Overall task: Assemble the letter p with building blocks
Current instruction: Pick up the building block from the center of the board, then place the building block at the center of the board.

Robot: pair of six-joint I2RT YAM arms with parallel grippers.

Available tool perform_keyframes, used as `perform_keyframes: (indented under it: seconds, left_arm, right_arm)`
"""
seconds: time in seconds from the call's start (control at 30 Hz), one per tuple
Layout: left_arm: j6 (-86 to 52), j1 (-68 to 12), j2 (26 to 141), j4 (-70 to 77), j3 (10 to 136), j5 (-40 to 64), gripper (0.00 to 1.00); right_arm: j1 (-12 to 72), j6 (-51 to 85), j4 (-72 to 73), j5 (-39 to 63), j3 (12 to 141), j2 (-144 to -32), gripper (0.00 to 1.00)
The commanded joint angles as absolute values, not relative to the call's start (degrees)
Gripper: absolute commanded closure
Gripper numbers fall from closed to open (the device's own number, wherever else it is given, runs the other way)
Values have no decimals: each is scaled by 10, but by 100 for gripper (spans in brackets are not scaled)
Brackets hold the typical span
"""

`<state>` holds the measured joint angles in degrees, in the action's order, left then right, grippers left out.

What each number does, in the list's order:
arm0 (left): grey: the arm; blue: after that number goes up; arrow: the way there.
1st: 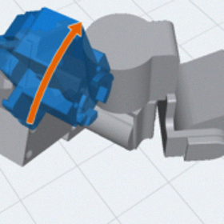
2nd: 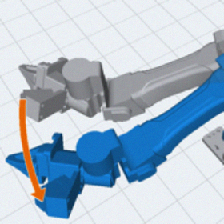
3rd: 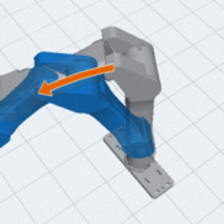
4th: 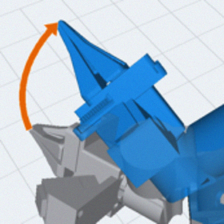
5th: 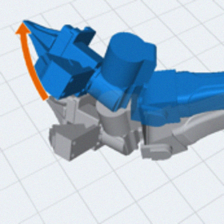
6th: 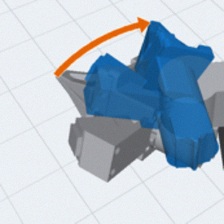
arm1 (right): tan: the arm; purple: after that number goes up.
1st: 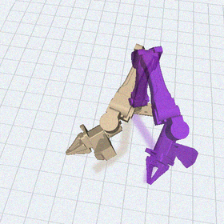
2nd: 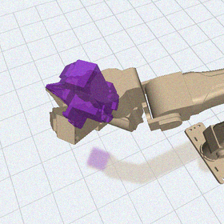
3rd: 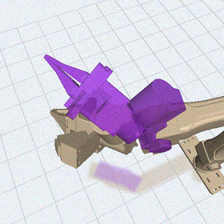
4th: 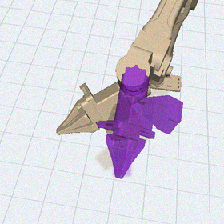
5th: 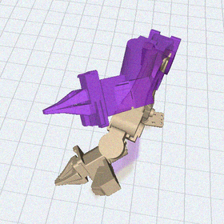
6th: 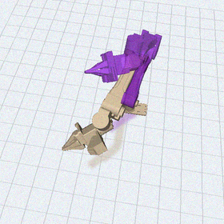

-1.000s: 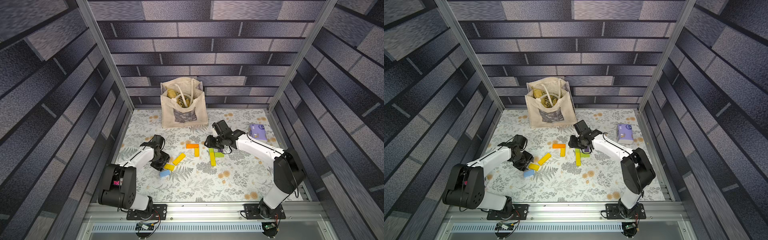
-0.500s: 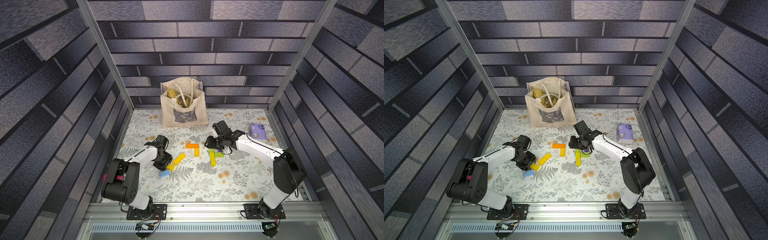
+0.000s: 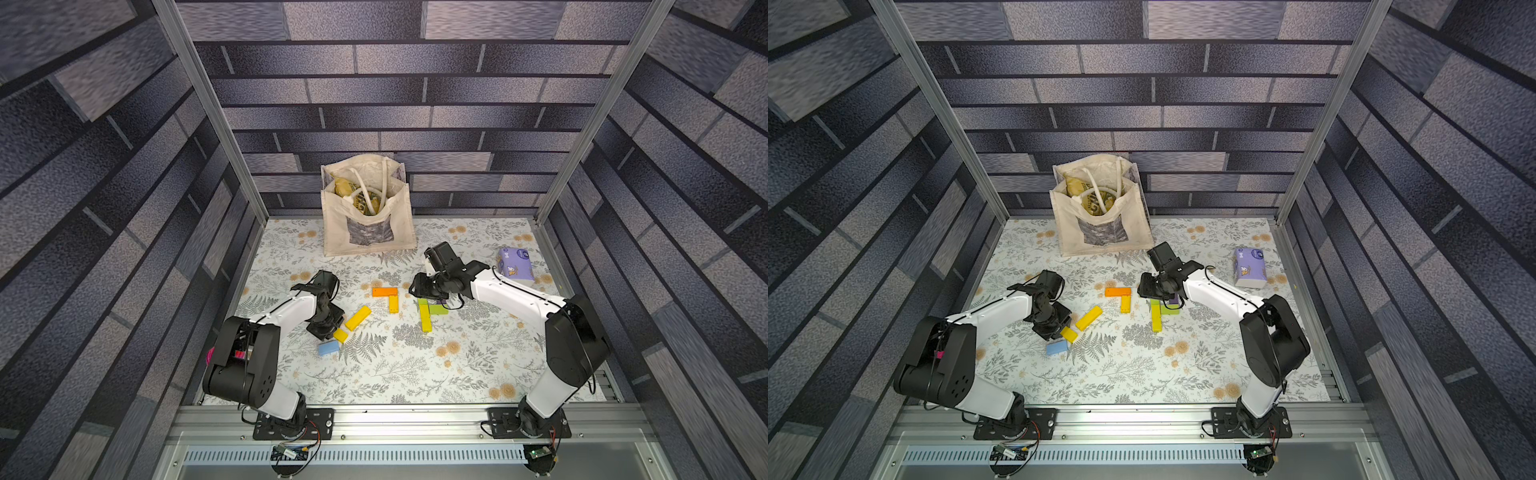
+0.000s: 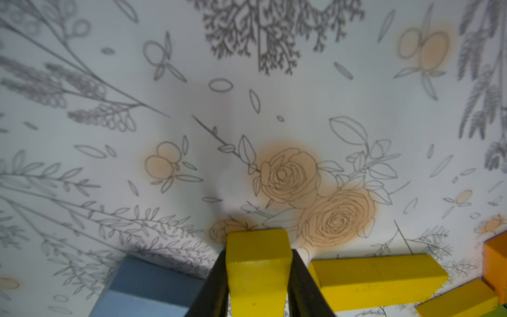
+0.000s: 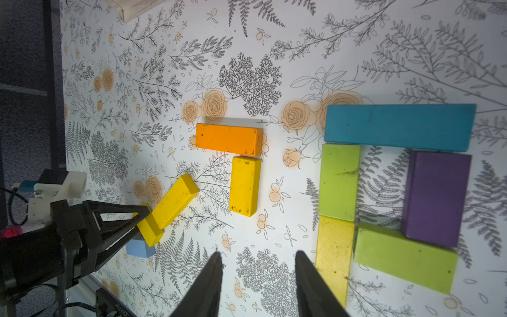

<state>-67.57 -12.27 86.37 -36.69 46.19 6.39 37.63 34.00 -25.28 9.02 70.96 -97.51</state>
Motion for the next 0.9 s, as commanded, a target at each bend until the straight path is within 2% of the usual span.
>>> perform_keyframes:
  seconds: [0.0,0.13,0.37,0.67,0.87]
  left_arm:
    - [-672,-120,833,-398,458,-6,94]
    - [-670,-124,817,-407,473,-29,99]
    - [-668,-150,807,-428,520,-80,99]
    - [-552,-293,822,-430,624,-188,100]
    - [-448,-333,835,-339,614,-122,100]
  right_arm:
    - [380,336,-254,87,709,-982,54]
    - [380,330,-259,83,718,-983,54]
    - [380,321,-271,73,735,-984,54]
    - [374,316,-282,51,743,-971,54]
    - [363,313,-290,37,740,-963,54]
